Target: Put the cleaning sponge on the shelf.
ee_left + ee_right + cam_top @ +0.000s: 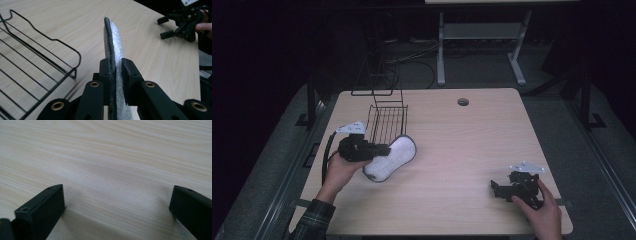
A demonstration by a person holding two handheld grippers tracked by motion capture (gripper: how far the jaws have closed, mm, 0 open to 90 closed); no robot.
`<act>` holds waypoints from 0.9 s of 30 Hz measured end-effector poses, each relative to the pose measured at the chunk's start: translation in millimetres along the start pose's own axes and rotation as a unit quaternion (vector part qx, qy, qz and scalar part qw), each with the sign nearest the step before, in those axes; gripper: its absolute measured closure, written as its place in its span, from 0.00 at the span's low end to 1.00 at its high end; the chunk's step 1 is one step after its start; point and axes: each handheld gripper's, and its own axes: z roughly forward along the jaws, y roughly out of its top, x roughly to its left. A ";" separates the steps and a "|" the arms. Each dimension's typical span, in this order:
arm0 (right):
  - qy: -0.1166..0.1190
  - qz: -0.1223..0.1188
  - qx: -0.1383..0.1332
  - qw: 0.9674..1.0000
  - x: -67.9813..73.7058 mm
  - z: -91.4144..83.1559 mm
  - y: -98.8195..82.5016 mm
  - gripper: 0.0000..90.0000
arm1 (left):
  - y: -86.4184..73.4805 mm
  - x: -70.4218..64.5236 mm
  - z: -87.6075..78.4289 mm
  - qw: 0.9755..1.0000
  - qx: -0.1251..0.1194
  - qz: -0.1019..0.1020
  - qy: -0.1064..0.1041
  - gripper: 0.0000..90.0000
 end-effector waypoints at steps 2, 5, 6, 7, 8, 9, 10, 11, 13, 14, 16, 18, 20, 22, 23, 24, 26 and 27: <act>0.000 0.000 0.000 1.000 0.0 0.0 0.0 0.00 | 0.8 4.3 -1.3 1.000 -0.001 -0.002 0.005 0.88; 0.000 0.000 0.000 1.000 0.0 0.0 0.0 0.00 | 2.4 10.1 -3.3 1.000 -0.004 -0.007 0.008 0.88; 0.000 0.000 0.000 1.000 0.0 0.0 0.0 0.00 | 3.0 11.6 -3.9 1.000 -0.003 -0.006 0.009 0.88; 0.000 0.000 0.000 1.000 0.0 0.0 0.0 0.00 | 3.6 13.6 -4.2 1.000 -0.006 -0.009 0.012 0.88; 0.001 0.000 0.000 1.000 0.0 -0.1 0.0 0.00 | 4.2 15.7 -4.6 1.000 -0.006 -0.008 0.012 0.88; 0.001 0.000 0.000 1.000 0.0 -0.1 0.0 0.00 | 4.6 17.4 -4.8 1.000 -0.008 -0.009 0.014 0.88; 0.001 0.000 0.000 1.000 0.0 -0.1 0.0 0.00 | 5.0 19.1 -5.1 1.000 -0.009 -0.009 0.017 0.88; 0.001 0.000 0.000 1.000 0.0 -0.1 0.0 0.00 | 5.2 21.0 -5.6 1.000 -0.012 -0.011 0.018 0.88; 0.000 0.000 0.000 1.000 0.0 0.0 0.0 0.00 | 5.8 25.2 -5.7 1.000 -0.008 -0.013 0.020 0.88; 0.000 0.000 0.000 1.000 0.0 0.0 0.0 0.00 | 6.4 27.3 -5.9 1.000 -0.007 -0.013 0.023 0.88; 0.000 0.000 0.000 1.000 0.0 0.0 0.0 0.00 | 8.1 31.4 -6.7 1.000 -0.007 -0.014 0.025 0.88; 0.000 0.000 0.000 1.000 0.0 0.0 0.0 0.00 | 10.1 35.3 -8.0 0.999 -0.008 -0.016 0.030 0.88; 0.000 0.000 0.000 1.000 0.0 0.0 0.0 0.00 | 11.5 40.1 -9.6 0.999 -0.011 -0.020 0.032 0.88; 0.000 0.000 0.000 1.000 0.0 0.0 0.0 0.00 | 12.0 44.0 -10.3 0.999 -0.011 -0.024 0.038 0.88; 0.000 0.000 0.000 1.000 0.0 0.0 0.0 0.00 | 12.2 46.7 -11.1 0.999 -0.012 -0.024 0.039 0.88; 0.000 0.000 0.000 1.000 0.0 0.0 0.0 0.00 | 12.3 48.7 -11.6 0.999 -0.013 -0.029 0.039 0.88; 0.000 0.000 0.000 1.000 0.0 0.0 0.0 0.00 | 12.6 53.9 -12.8 0.998 -0.012 -0.030 0.045 0.88; 0.000 0.000 0.000 1.000 0.0 0.0 0.0 0.00 | 12.6 56.5 -13.1 0.998 -0.014 -0.033 0.046 0.88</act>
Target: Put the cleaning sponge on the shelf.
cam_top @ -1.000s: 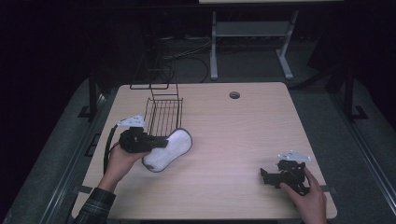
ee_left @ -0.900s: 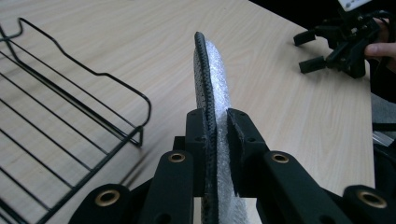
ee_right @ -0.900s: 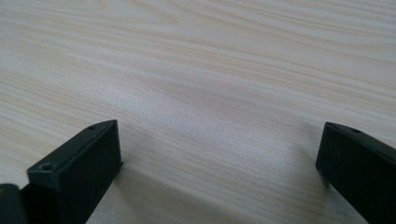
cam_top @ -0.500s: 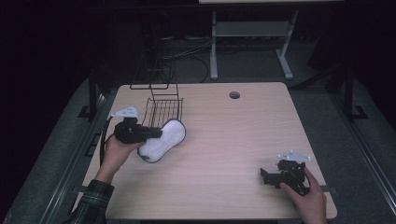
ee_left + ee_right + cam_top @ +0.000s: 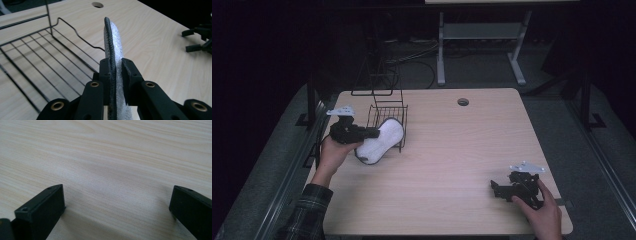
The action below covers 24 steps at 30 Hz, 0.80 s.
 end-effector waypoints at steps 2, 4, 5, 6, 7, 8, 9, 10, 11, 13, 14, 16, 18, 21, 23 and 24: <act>0.000 0.000 0.000 1.000 0.0 0.0 0.0 0.00 | 0.7 5.4 0.3 1.000 -0.004 -0.006 0.006 0.88; 0.000 0.000 0.000 1.000 0.0 0.0 0.0 0.00 | 1.3 10.1 0.3 1.000 -0.006 -0.011 0.004 0.88; 0.000 0.000 0.000 1.000 0.0 0.0 0.0 0.00 | 1.9 11.8 0.7 1.000 -0.007 -0.015 0.006 0.88; 0.000 0.000 0.000 1.000 0.0 0.0 0.0 0.00 | 2.8 14.0 0.5 1.000 -0.007 -0.015 0.009 0.88; 0.000 0.000 0.000 1.000 0.0 0.0 0.0 0.00 | 3.6 15.8 0.4 1.000 -0.010 -0.018 0.009 0.88; 0.000 0.000 0.000 1.000 0.0 0.0 0.0 0.00 | 4.9 17.8 0.3 1.000 -0.010 -0.019 0.011 0.88; 0.000 0.000 0.000 1.000 0.0 0.0 0.0 0.00 | 5.5 18.8 0.2 1.000 -0.010 -0.017 0.014 0.88; 0.000 0.000 0.000 1.000 0.0 0.0 0.0 0.00 | 6.5 20.8 0.5 1.000 -0.011 -0.021 0.016 0.88; 0.000 0.000 0.000 1.000 0.0 0.0 0.0 0.00 | 6.8 22.9 0.4 0.999 -0.014 -0.022 0.020 0.88; 0.000 0.000 0.000 1.000 0.0 0.0 0.0 0.00 | 6.5 27.7 0.6 0.999 -0.019 -0.027 0.021 0.88; 0.000 0.000 0.000 1.000 0.0 0.0 0.0 0.00 | 6.3 29.9 0.9 0.999 -0.015 -0.028 0.023 0.88; 0.000 0.000 0.000 1.000 0.0 0.0 0.0 0.00 | 6.1 33.6 1.5 0.999 -0.017 -0.034 0.026 0.88; 0.000 0.000 0.000 1.000 0.0 0.0 0.0 0.00 | 7.0 37.4 2.1 0.999 -0.018 -0.038 0.030 0.88; 0.000 0.000 0.000 1.000 0.0 0.0 0.0 0.00 | 9.8 43.7 2.3 0.998 -0.019 -0.040 0.033 0.88; 0.000 0.000 0.000 1.000 0.0 0.0 0.0 0.00 | 10.9 47.8 2.3 0.998 -0.028 -0.041 0.036 0.88; 0.000 0.000 0.000 1.000 0.0 0.1 0.0 0.00 | 10.8 50.0 2.7 0.998 -0.032 -0.047 0.033 0.88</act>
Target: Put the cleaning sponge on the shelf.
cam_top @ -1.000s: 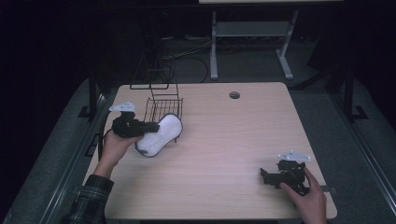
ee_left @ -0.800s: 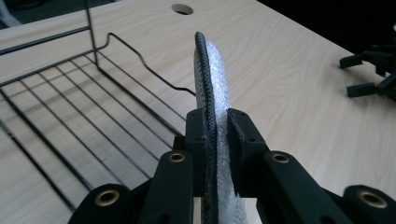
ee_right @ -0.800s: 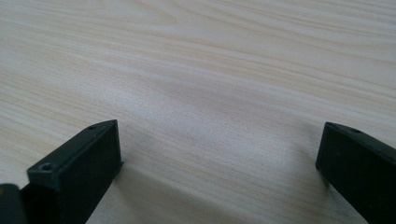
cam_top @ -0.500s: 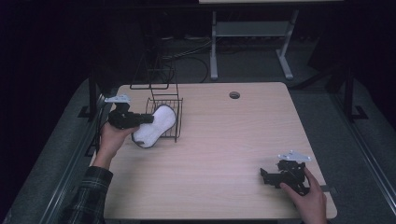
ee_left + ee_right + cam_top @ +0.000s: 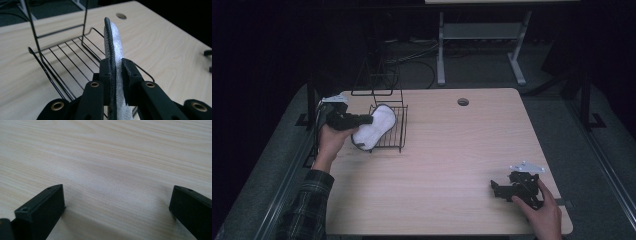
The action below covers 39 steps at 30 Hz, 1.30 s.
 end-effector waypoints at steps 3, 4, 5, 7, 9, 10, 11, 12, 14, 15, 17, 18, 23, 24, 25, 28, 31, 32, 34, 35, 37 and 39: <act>0.000 0.000 0.000 1.000 0.0 0.0 0.0 0.00 | 0.7 5.4 2.7 1.000 -0.001 -0.009 0.000 0.88; 0.000 0.000 0.000 1.000 0.0 0.0 0.0 0.00 | 1.3 6.8 3.4 1.000 -0.002 -0.011 0.000 0.88; 0.000 0.000 0.000 1.000 0.0 0.0 0.0 0.00 | 2.0 8.2 4.0 1.000 -0.004 -0.012 0.002 0.88; 0.000 0.000 0.000 1.000 0.0 0.0 0.0 0.00 | 3.9 11.4 6.0 1.000 -0.005 -0.016 0.004 0.88; 0.000 0.000 0.000 1.000 0.0 0.0 0.0 0.00 | 5.4 14.2 7.7 1.000 -0.009 -0.017 0.009 0.88; 0.000 0.000 0.001 1.000 0.0 -0.1 0.1 0.00 | 6.3 16.0 9.3 1.000 -0.007 -0.022 0.007 0.88; 0.000 0.000 0.000 1.000 0.0 0.0 0.0 0.00 | 7.0 16.9 11.1 1.000 -0.004 -0.022 0.007 0.88; 0.000 0.000 0.000 1.000 0.0 0.0 0.0 0.00 | 7.9 17.6 13.1 1.000 -0.005 -0.023 0.007 0.88; 0.000 0.000 0.000 1.000 0.0 0.0 0.0 0.00 | 10.0 18.8 16.7 1.000 -0.006 -0.026 0.005 0.88; 0.000 0.000 0.000 1.000 0.0 0.0 0.0 0.00 | 11.2 19.3 18.7 1.000 -0.004 -0.025 0.007 0.88; 0.000 0.000 0.000 1.000 0.0 0.0 0.0 0.00 | 11.6 20.8 22.5 0.999 -0.011 -0.030 0.001 0.88; 0.000 0.000 0.000 1.000 0.0 0.0 0.0 0.00 | 11.0 22.0 24.4 0.999 -0.014 -0.033 -0.003 0.88; 0.000 0.000 0.000 1.000 0.0 0.0 0.0 0.00 | 6.5 26.8 33.6 0.999 -0.003 -0.040 -0.009 0.88; 0.000 0.000 0.000 1.000 0.0 0.0 0.0 0.00 | 6.3 27.4 34.3 0.999 -0.005 -0.044 -0.010 0.88; 0.000 0.000 0.000 1.000 0.0 0.0 0.0 0.00 | 6.2 27.7 34.8 0.999 -0.007 -0.045 -0.012 0.88; 0.000 0.000 0.000 1.000 0.0 -0.1 0.0 0.00 | 5.4 28.3 37.7 0.999 -0.006 -0.045 -0.005 0.87; 0.000 0.000 0.000 1.000 0.0 0.0 0.0 0.00 | 3.9 29.8 39.8 0.999 -0.003 -0.047 0.002 0.86; 0.000 0.000 0.000 1.000 0.0 0.0 0.0 0.00 | 3.6 30.4 40.3 0.999 -0.001 -0.047 0.004 0.86; 0.000 0.000 0.000 1.000 0.0 0.0 0.0 0.00 | 3.0 30.9 41.6 0.999 0.001 -0.046 0.008 0.85; 0.000 0.000 0.000 1.000 0.0 0.0 0.0 0.00 | 2.8 30.9 42.4 0.999 0.002 -0.045 0.012 0.85; 0.000 0.000 0.000 1.000 0.0 0.0 0.0 0.00 | 2.6 31.2 43.4 0.999 0.004 -0.044 0.018 0.84; 0.000 0.000 0.000 1.000 0.0 -0.1 0.0 0.00 | 2.3 32.0 43.6 0.999 0.008 -0.041 0.025 0.82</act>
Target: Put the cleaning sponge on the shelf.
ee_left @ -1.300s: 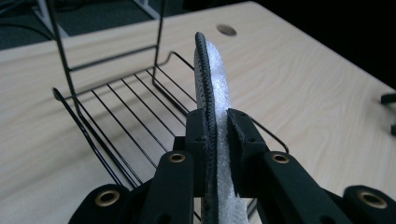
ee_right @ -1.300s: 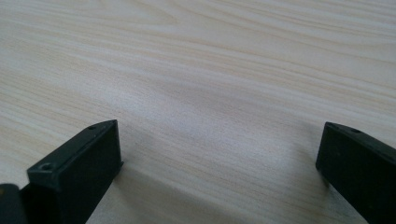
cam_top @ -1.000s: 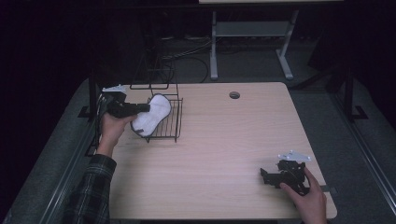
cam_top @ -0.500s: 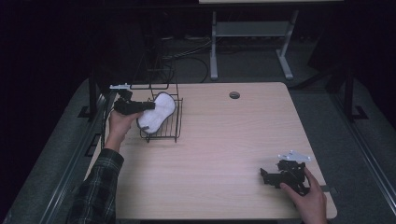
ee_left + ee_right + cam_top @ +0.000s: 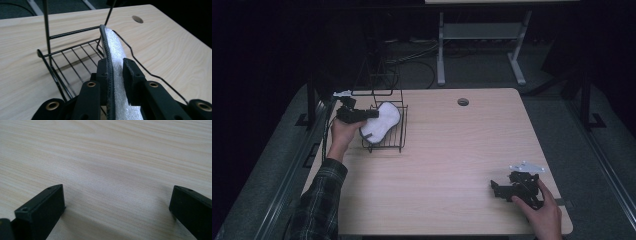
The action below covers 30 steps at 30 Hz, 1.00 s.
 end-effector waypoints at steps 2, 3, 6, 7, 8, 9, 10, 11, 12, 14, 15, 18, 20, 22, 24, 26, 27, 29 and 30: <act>0.000 0.000 0.000 1.000 0.0 0.0 0.0 0.00 | -0.6 0.5 0.4 1.000 0.002 -0.001 0.008 0.80; 0.000 0.000 0.000 1.000 0.0 0.0 0.0 0.00 | -0.9 0.9 0.5 1.000 0.003 -0.002 0.009 0.78; 0.000 0.000 0.000 1.000 0.0 0.0 0.0 0.00 | -1.1 0.9 0.3 1.000 0.005 0.000 0.010 0.76; 0.000 0.000 0.000 1.000 0.0 0.0 0.0 0.00 | -1.0 0.8 0.0 1.000 0.005 0.000 0.011 0.75; 0.000 0.000 0.000 1.000 0.0 0.0 0.0 0.00 | -0.9 0.7 0.0 1.000 0.004 0.000 0.012 0.74; 0.000 0.000 0.000 1.000 0.0 0.0 0.0 0.00 | -0.8 0.6 -0.1 1.000 0.004 -0.001 0.014 0.73; 0.000 0.000 0.000 1.000 0.0 0.0 0.0 0.00 | -0.8 0.7 -0.3 1.000 0.005 -0.001 0.016 0.71; 0.000 0.000 0.000 1.000 0.0 0.0 0.0 0.00 | -0.8 1.0 -0.6 1.000 0.006 0.001 0.017 0.70; 0.000 0.000 0.000 1.000 0.0 0.0 0.0 0.00 | -0.9 1.2 -1.0 1.000 0.007 0.002 0.019 0.70; 0.000 0.000 0.000 1.000 0.0 0.0 0.0 0.00 | -1.0 1.1 -2.2 1.000 0.007 0.001 0.022 0.68; 0.000 0.000 0.000 1.000 0.0 0.0 -0.1 0.00 | -1.0 1.1 -2.9 1.000 0.006 0.000 0.022 0.68; 0.000 0.000 0.000 1.000 0.0 0.0 0.0 0.00 | -0.5 1.2 -5.1 1.000 0.006 0.008 0.030 0.68; 0.000 0.001 0.000 1.000 0.1 0.0 -0.1 0.00 | -0.5 0.5 -6.6 0.999 0.011 0.014 0.035 0.69; 0.000 0.000 0.000 1.000 0.0 0.0 -0.1 0.00 | -0.9 -0.2 -7.8 0.999 0.014 0.016 0.034 0.71; 0.000 0.000 0.000 1.000 0.0 0.0 -0.1 0.00 | -1.0 -2.1 -9.2 0.999 0.017 0.019 0.030 0.76; 0.000 0.000 0.000 1.000 0.0 0.0 -0.1 0.00 | -0.9 -4.6 -10.2 0.999 0.018 0.025 0.029 0.80; 0.000 0.000 0.000 1.000 0.0 0.0 0.0 0.00 | -1.6 -6.4 -10.8 0.999 0.014 0.030 0.029 0.83; 0.000 0.000 0.000 1.000 0.0 0.0 0.0 0.00 | -3.9 -8.3 -11.8 0.999 0.016 0.032 0.021 0.91; 0.000 0.000 0.000 1.000 0.0 0.0 -0.1 0.00 | -5.7 -9.5 -12.0 0.999 0.020 0.034 0.020 0.96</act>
